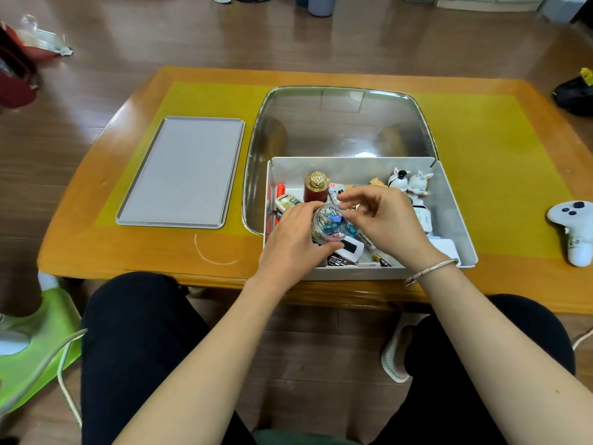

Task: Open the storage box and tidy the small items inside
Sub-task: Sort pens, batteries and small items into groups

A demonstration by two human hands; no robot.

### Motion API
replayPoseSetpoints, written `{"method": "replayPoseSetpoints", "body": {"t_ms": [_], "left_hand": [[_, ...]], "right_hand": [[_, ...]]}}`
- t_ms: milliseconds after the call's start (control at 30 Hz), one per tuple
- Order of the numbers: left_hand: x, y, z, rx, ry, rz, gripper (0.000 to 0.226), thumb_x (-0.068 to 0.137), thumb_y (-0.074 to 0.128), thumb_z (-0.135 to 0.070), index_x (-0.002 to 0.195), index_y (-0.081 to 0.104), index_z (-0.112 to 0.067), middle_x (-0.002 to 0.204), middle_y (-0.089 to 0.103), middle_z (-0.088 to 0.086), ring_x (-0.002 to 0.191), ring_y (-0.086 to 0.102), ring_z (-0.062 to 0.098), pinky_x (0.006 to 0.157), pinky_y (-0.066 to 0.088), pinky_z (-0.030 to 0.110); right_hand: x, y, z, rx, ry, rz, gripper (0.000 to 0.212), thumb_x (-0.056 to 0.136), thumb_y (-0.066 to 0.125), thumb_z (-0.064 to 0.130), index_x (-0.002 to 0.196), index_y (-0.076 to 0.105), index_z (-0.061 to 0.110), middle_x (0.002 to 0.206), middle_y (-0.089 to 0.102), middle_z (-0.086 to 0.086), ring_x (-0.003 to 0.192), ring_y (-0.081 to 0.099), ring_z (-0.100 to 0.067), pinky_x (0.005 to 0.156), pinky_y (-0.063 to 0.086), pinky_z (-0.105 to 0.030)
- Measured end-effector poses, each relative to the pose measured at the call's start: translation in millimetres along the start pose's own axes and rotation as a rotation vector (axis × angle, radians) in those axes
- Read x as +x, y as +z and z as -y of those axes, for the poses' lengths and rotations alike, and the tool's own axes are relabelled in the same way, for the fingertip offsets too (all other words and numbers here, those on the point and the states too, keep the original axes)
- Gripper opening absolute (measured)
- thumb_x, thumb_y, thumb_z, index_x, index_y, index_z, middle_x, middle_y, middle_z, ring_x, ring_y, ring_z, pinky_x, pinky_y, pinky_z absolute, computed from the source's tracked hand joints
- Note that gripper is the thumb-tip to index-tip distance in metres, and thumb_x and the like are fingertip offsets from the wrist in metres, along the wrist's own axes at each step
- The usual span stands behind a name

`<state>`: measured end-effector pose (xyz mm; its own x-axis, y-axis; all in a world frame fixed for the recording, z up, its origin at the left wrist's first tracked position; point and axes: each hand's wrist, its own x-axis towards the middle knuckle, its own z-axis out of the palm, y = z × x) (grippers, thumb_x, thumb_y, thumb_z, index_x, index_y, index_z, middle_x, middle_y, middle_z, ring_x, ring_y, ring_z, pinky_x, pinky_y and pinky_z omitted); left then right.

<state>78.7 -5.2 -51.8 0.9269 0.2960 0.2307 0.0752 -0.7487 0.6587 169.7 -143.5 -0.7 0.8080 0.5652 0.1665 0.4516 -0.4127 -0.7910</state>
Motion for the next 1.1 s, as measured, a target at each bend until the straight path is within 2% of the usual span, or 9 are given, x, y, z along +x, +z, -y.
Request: {"method": "replayPoseSetpoints", "body": {"t_ms": [100, 233, 300, 433, 533, 600, 733, 933, 1100], "left_hand": [[-1, 0, 0, -0.001, 0.028, -0.001, 0.067, 0.072, 0.078, -0.047, 0.127, 0.047, -0.024, 0.118, 0.056, -0.008, 0.109, 0.046, 0.005, 0.083, 0.042, 0.017], [-3, 0, 0, 0.016, 0.055, 0.034, 0.068, 0.074, 0.076, -0.047, 0.130, 0.046, -0.023, 0.123, 0.055, -0.006, 0.114, 0.045, 0.007, 0.088, 0.040, 0.022], [-2, 1, 0, 0.007, 0.039, 0.033, 0.068, 0.075, 0.075, -0.047, 0.131, 0.045, -0.023, 0.125, 0.055, -0.006, 0.114, 0.045, 0.007, 0.089, 0.039, 0.021], [-1, 0, 1, -0.019, 0.013, 0.009, 0.067, 0.073, 0.075, -0.050, 0.129, 0.046, -0.025, 0.120, 0.056, -0.009, 0.103, 0.039, -0.006, 0.082, 0.034, 0.010], [-1, -1, 0, -0.018, 0.034, 0.004, 0.067, 0.073, 0.076, -0.050, 0.127, 0.048, -0.024, 0.118, 0.057, -0.008, 0.101, 0.040, -0.006, 0.079, 0.033, 0.007], [-2, -1, 0, -0.014, 0.067, 0.014, 0.067, 0.073, 0.076, -0.050, 0.128, 0.047, -0.024, 0.119, 0.057, -0.008, 0.104, 0.043, -0.003, 0.082, 0.035, 0.010], [-3, -2, 1, -0.014, 0.071, 0.009, 0.067, 0.074, 0.075, -0.048, 0.130, 0.046, -0.023, 0.122, 0.056, -0.007, 0.111, 0.044, 0.002, 0.086, 0.036, 0.016], [0, 1, 2, -0.042, 0.012, 0.035, 0.068, 0.076, 0.073, -0.050, 0.132, 0.044, -0.024, 0.124, 0.056, -0.008, 0.112, 0.048, 0.004, 0.087, 0.041, 0.017], [-2, 0, 2, -0.052, 0.018, 0.046, 0.069, 0.075, 0.071, -0.056, 0.131, 0.044, -0.027, 0.123, 0.056, -0.010, 0.112, 0.050, 0.004, 0.088, 0.047, 0.023]], "right_hand": [[0, -1, 1, -0.071, 0.018, 0.073, 0.026, 0.082, 0.063, -0.004, 0.102, 0.070, 0.012, 0.088, 0.072, 0.000, 0.067, 0.061, -0.016, 0.067, 0.050, -0.011], [-3, 0, 9, -0.065, -0.033, 0.244, 0.033, 0.085, 0.057, -0.007, 0.108, 0.068, 0.013, 0.097, 0.071, 0.002, 0.092, 0.065, 0.002, 0.083, 0.050, -0.012], [-2, 1, 11, -0.072, -0.038, 0.232, 0.034, 0.084, 0.060, -0.005, 0.110, 0.067, 0.016, 0.094, 0.070, 0.005, 0.084, 0.065, 0.000, 0.081, 0.051, -0.014], [0, -4, 7, -0.075, 0.010, 0.073, 0.028, 0.078, 0.071, 0.000, 0.101, 0.070, 0.016, 0.076, 0.064, 0.009, 0.055, 0.052, 0.001, 0.061, 0.042, -0.004], [-1, -6, 4, -0.030, 0.067, 0.048, 0.024, 0.079, 0.069, -0.002, 0.091, 0.068, 0.019, 0.074, 0.069, -0.001, 0.061, 0.059, -0.010, 0.062, 0.049, -0.009], [-2, -2, 4, -0.032, 0.102, 0.068, 0.021, 0.079, 0.071, 0.000, 0.091, 0.070, 0.017, 0.071, 0.068, 0.002, 0.068, 0.063, -0.017, 0.066, 0.052, -0.015], [2, 4, 6, -0.019, 0.119, 0.109, 0.019, 0.079, 0.072, 0.002, 0.095, 0.071, 0.012, 0.071, 0.067, 0.003, 0.064, 0.060, -0.009, 0.066, 0.052, -0.015], [4, -8, 4, 0.181, 0.133, -0.117, 0.013, 0.079, 0.071, -0.002, 0.088, 0.068, 0.006, 0.068, 0.064, -0.003, 0.054, 0.059, -0.002, 0.050, 0.051, -0.016], [0, 3, 4, 0.090, 0.060, -0.192, 0.011, 0.077, 0.074, 0.002, 0.082, 0.069, 0.010, 0.073, 0.067, -0.005, 0.063, 0.062, -0.009, 0.064, 0.055, -0.018]]}}
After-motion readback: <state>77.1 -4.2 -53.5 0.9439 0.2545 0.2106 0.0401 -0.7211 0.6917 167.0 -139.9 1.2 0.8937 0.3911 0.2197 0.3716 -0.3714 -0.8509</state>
